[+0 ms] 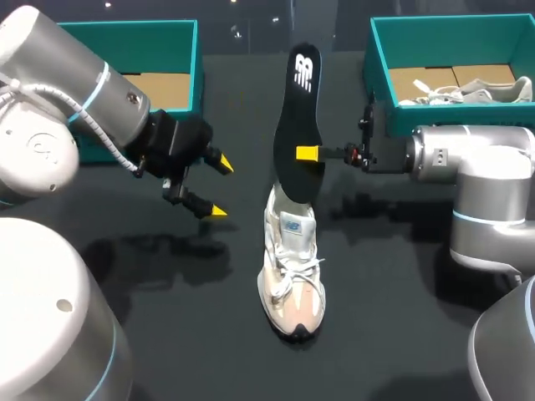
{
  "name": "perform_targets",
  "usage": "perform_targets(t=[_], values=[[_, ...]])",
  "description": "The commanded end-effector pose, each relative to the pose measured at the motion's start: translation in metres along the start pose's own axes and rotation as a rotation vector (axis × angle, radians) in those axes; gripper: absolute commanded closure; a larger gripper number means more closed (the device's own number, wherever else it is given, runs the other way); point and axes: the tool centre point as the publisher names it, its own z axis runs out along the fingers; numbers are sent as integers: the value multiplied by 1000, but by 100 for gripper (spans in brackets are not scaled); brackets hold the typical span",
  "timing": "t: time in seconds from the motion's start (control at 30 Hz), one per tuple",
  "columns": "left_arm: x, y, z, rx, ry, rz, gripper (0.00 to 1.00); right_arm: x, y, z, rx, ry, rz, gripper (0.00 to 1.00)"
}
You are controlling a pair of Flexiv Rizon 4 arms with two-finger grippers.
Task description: Take the shoe out of the shoebox, open the shoe tongue, remove and reinsert the insole, then place the shoe into the shoebox
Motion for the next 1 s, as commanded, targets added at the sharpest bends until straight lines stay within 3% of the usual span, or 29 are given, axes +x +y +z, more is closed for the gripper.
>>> perform_targets(t=[0.03, 0.17, 0.5, 0.63, 1.0], values=[[-14, -3, 31, -33, 28, -11, 0, -12, -1, 9, 8, 31, -7, 100], [-17, -1, 41, -58, 40, -26, 0, -15, -3, 10, 17, 39, -28, 100], [-17, -1, 41, -61, 42, -17, 0, -14, -3, 9, 16, 26, -28, 100], [-15, -5, 56, -69, 70, 43, 0, -18, -8, 9, 22, 50, -42, 100], [-17, -4, 67, -78, 51, 45, 0, -19, -15, 15, 33, 73, -67, 100]])
